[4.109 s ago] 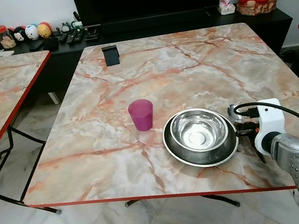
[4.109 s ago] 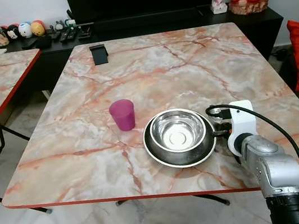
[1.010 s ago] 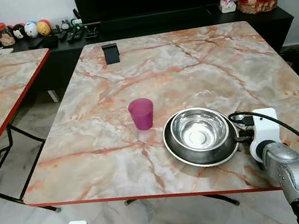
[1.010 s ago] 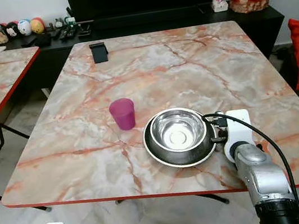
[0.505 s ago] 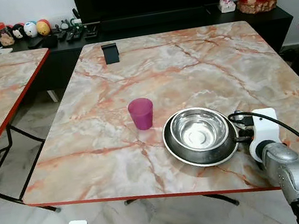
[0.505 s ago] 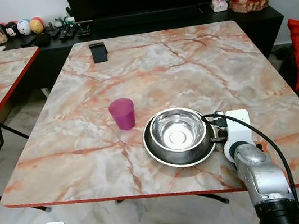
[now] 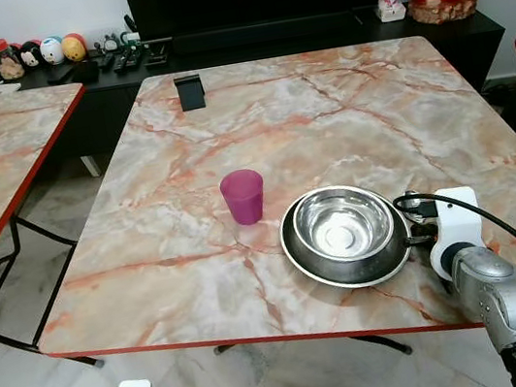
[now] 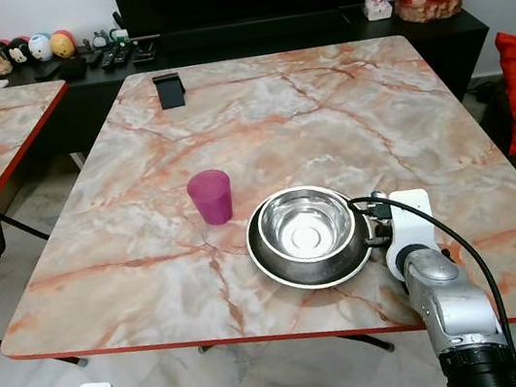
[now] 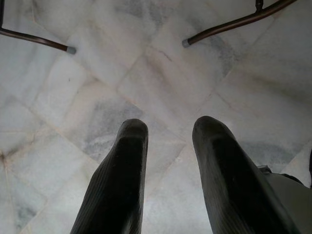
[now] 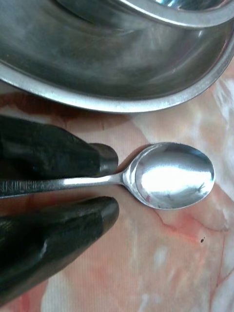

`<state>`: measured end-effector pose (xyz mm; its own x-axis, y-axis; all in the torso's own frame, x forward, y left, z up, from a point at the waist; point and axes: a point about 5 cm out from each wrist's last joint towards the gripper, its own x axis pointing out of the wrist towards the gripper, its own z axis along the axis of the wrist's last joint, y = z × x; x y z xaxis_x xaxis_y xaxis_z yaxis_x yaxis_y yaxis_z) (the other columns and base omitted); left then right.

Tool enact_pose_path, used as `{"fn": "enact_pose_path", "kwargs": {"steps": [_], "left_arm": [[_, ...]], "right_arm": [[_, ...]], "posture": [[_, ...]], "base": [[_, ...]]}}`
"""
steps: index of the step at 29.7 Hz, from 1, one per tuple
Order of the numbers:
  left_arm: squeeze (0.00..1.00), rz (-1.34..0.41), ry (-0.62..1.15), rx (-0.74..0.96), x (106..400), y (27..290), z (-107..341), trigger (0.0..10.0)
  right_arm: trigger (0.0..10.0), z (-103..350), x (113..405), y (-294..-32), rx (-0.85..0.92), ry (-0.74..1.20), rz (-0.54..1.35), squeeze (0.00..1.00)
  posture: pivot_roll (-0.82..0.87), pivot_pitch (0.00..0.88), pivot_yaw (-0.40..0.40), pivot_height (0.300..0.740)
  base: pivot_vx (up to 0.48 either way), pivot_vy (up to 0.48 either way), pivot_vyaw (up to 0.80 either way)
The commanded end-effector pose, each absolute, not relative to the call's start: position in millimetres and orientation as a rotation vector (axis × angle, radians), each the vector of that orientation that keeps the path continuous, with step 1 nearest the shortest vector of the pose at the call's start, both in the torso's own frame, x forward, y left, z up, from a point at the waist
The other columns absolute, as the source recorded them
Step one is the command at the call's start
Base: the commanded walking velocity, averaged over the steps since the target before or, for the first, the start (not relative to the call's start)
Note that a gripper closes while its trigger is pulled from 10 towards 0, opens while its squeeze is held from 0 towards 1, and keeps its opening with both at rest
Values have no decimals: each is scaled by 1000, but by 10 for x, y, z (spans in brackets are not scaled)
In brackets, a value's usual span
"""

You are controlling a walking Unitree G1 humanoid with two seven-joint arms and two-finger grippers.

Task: Setting the table

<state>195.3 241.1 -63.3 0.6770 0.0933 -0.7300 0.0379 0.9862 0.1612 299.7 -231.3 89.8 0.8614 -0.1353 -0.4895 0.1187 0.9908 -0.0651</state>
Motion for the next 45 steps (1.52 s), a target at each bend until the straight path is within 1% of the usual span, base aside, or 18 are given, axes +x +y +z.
{"fn": "enact_pose_path", "kwargs": {"steps": [1,9,10,11,12,26,45], "left_arm": [[0,18,833,186,1952,2405,-636,10000],[0,17,834,189,1951,2408,-636,10000],[0,17,834,190,1949,2412,-636,10000],[0,18,834,190,1949,2413,-636,10000],[0,18,834,190,1948,2414,-636,10000],[0,6,836,195,1955,2396,-637,10000],[0,5,841,196,1948,2399,-642,10000]], "right_arm": [[10000,822,2979,-2286,-29,555,-126,1000],[10000,821,2978,-2273,-29,556,-125,1000],[10000,822,2977,-2269,-29,556,-124,792],[10000,822,2977,-2268,-30,556,-124,275],[10000,823,2977,-2270,-29,557,-124,0],[10000,875,2985,-2326,-33,544,-135,0],[10000,924,3006,-2331,-36,513,-136,0]], "posture": [[26,29,33,740],[29,29,32,740],[29,29,32,740],[29,29,32,740],[29,29,32,740],[28,29,33,740],[28,28,34,740]], "base": [[0,0,0],[0,0,0],[0,0,0],[0,0,0],[0,0,0],[0,0,0],[0,0,0]]}}
